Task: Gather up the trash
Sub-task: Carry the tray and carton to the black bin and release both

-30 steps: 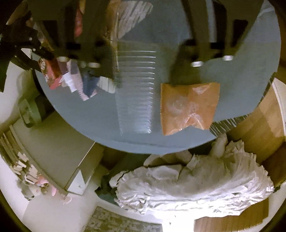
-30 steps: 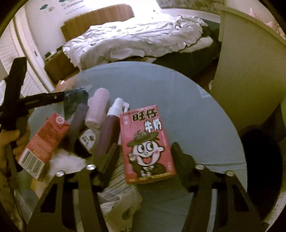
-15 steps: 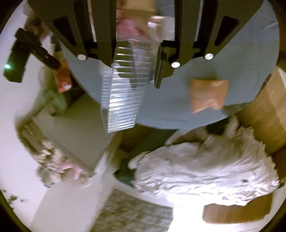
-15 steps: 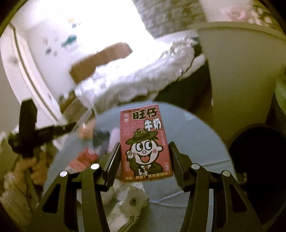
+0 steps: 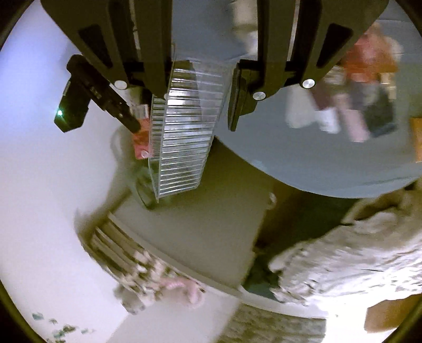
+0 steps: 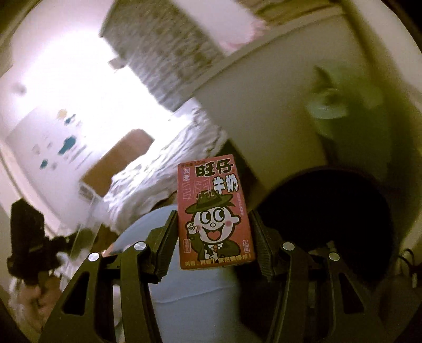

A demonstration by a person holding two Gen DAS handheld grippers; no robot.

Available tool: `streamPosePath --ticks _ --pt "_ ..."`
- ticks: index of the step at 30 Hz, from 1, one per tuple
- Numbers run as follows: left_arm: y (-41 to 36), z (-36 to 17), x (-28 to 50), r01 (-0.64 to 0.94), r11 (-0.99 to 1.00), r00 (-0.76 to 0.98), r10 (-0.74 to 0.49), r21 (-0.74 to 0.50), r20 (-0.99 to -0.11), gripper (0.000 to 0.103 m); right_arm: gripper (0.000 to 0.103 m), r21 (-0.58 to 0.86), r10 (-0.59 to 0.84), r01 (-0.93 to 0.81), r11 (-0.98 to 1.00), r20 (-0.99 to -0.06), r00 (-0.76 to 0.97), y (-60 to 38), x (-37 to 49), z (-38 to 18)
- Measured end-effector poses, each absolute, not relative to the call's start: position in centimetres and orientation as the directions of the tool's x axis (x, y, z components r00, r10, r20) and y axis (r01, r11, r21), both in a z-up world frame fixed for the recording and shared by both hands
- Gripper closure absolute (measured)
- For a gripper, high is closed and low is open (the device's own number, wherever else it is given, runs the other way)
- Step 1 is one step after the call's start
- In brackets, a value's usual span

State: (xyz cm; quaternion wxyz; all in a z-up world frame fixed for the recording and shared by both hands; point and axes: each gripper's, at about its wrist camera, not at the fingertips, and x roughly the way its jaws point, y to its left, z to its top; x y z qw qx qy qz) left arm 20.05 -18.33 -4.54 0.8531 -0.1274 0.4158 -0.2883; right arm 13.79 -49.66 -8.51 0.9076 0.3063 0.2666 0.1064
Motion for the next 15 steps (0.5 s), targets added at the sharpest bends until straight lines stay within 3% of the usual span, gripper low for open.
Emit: streamPosePath --ticks 15 --pt "-30.0 -10.1 23.9 0.427 0.771 0.319 -0.618 -0.473 -0.719 0.081 0.050 0.633 0.223 0.169 0.756 -0.492 0.842 -55.7 13.9 -13.4"
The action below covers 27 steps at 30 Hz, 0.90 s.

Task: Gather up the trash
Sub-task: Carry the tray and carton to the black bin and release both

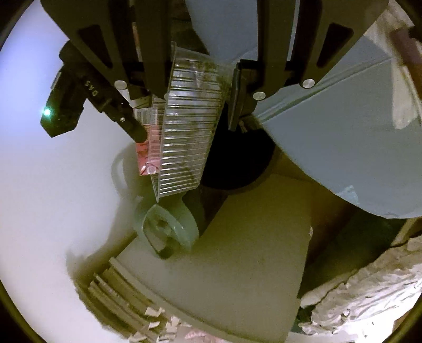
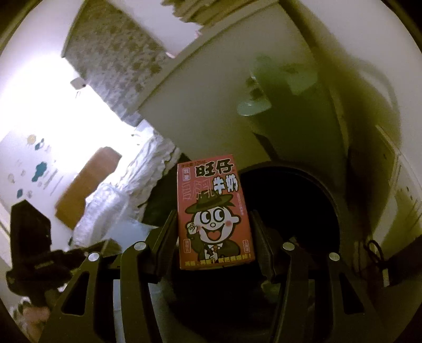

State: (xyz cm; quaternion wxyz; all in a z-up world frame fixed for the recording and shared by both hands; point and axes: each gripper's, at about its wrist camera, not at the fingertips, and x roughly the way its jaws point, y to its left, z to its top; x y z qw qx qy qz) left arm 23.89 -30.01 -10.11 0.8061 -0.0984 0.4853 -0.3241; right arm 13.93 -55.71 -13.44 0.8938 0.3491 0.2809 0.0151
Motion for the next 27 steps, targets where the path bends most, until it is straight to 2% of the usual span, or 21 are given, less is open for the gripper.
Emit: streamPosePath --ticks 11,12,13,14,16,25,27 --pt "-32.5 -11.8 24.8 0.432 0.784 0.307 -0.593 -0.446 -0.745 0.078 0.047 0.678 0.245 0.196 0.708 -0.497 0.832 -57.0 14.4 -14.7" --pt "-32.6 -11.8 24.8 0.435 0.783 0.303 -0.592 -0.444 -0.747 0.077 0.041 0.679 0.245 0.197 0.707 -0.497 0.832 -57.0 14.5 -14.5" --pt "-32.6 -11.8 24.8 0.438 0.783 0.301 -0.591 -0.442 -0.748 0.070 0.036 0.680 0.242 0.198 0.706 -0.494 0.835 -57.0 14.5 -14.5" --pt "-32.5 -11.8 24.8 0.440 0.783 0.302 -0.589 -0.439 -0.749 0.058 0.036 0.682 0.240 0.197 0.705 -0.490 0.838 -57.0 14.5 -14.5" --pt "-32.4 -11.6 24.5 0.444 0.788 0.316 -0.583 -0.426 -0.749 0.047 0.036 0.682 0.241 0.194 0.706 -0.489 0.839 -56.9 14.6 -14.5" --pt "-30.8 -9.9 22.3 0.452 0.790 0.335 -0.581 -0.414 -0.742 0.043 0.035 0.673 0.229 0.195 0.714 -0.488 0.842 -56.5 14.5 -14.6" --pt "-29.8 -9.1 21.5 0.451 0.791 0.350 -0.583 -0.414 -0.734 0.037 0.035 0.669 0.230 0.191 0.718 -0.488 0.842 -56.4 14.6 -14.6"
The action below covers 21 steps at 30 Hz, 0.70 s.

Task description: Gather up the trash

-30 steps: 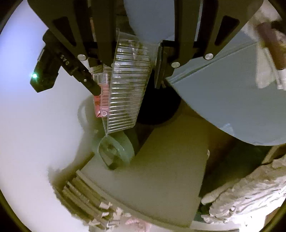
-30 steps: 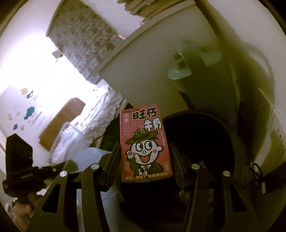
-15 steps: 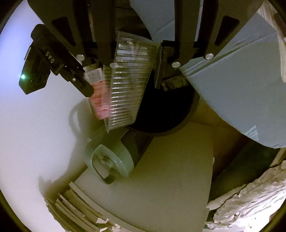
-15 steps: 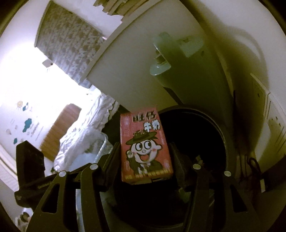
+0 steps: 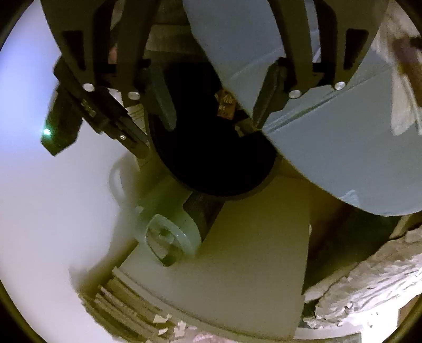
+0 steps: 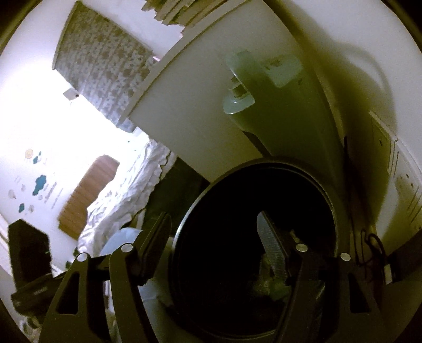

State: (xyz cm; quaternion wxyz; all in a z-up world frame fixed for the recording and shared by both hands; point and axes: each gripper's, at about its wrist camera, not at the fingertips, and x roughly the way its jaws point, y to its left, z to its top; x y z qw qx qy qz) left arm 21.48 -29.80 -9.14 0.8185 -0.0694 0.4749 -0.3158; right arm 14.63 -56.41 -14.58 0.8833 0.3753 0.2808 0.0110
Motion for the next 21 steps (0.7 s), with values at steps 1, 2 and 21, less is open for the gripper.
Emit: streamPosePath --ticks 1,2,21 --pt "-29.2 -8.7 21.0 0.450 0.792 0.359 -0.583 -0.412 -0.728 0.036 0.035 0.665 0.231 0.189 0.722 -0.489 0.841 -56.2 14.7 -14.5" --pt "-28.7 -8.3 20.7 0.449 0.793 0.366 -0.584 -0.412 -0.724 0.036 0.035 0.662 0.232 0.185 0.726 -0.489 0.841 -55.9 14.6 -14.5" --pt "-0.7 -5.6 15.8 0.065 0.950 0.660 -0.270 -0.305 -0.701 0.034 0.029 0.522 0.528 -0.262 0.812 -0.464 0.712 -37.8 13.1 -7.2"
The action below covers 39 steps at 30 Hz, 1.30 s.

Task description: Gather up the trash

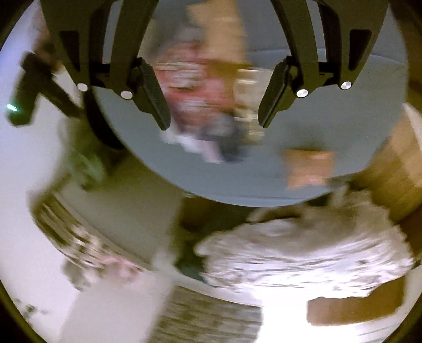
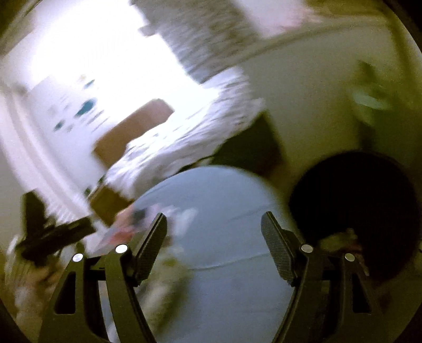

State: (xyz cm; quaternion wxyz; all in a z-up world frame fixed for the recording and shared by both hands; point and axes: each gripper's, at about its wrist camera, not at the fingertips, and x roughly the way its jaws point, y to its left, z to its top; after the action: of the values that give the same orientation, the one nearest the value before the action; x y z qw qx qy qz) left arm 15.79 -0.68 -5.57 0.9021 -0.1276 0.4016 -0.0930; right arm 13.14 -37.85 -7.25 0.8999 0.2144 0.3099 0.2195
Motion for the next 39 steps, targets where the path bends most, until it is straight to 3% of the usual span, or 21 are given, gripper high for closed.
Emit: streamPosePath --ticks 7,9,11,15,21,22,23,25,29,39 --pt "6.8 -8.9 20.1 -0.068 0.961 0.638 -0.164 -0.267 -0.753 0.034 0.029 0.431 0.637 -0.470 0.770 -0.554 0.536 -25.3 13.3 -3.7" --pt "7.1 -9.5 21.4 -0.062 0.965 0.628 -0.161 -0.256 -0.761 0.033 0.029 0.415 0.624 -0.474 0.777 -0.609 0.490 -22.4 13.9 -4.3" --pt "7.5 -10.2 22.6 -0.043 0.968 0.626 -0.166 -0.246 -0.762 0.023 0.029 0.396 0.598 -0.464 0.793 -0.650 0.469 -20.7 14.1 -5.1" --pt "7.5 -11.5 25.1 -0.051 0.978 0.607 -0.132 -0.204 -0.784 0.022 0.029 0.400 0.575 -0.434 0.807 -0.699 0.425 -18.7 14.7 -6.8" --pt "6.6 -12.6 27.1 -0.062 0.988 0.594 -0.075 -0.138 -0.801 0.024 0.056 0.369 0.552 -0.448 0.814 -0.731 0.400 -16.7 15.3 -7.6" --pt "6.4 -12.6 27.2 -0.063 0.990 0.595 -0.067 -0.129 -0.801 0.030 0.058 0.371 0.555 -0.451 0.812 -0.730 0.399 -16.5 15.2 -7.6" --pt "6.3 -12.5 27.2 -0.058 0.992 0.600 -0.057 -0.114 -0.798 0.047 0.058 0.377 0.560 -0.451 0.809 -0.725 0.400 -16.4 15.1 -7.6" --pt "6.2 -12.4 27.2 -0.055 0.995 0.600 -0.036 -0.086 -0.799 0.061 0.060 0.389 0.571 -0.450 0.804 -0.717 0.400 -16.5 15.0 -7.7" --pt "6.9 -11.8 26.0 -0.052 0.986 0.610 -0.093 -0.157 -0.787 0.068 0.062 0.416 0.598 -0.448 0.792 -0.680 0.425 -17.3 14.7 -7.1" --pt "3.1 -4.9 20.8 0.087 0.951 0.698 -0.271 -0.298 -0.663 0.068 0.063 0.487 0.622 -0.395 0.779 -0.526 0.580 -24.0 13.2 -4.0"
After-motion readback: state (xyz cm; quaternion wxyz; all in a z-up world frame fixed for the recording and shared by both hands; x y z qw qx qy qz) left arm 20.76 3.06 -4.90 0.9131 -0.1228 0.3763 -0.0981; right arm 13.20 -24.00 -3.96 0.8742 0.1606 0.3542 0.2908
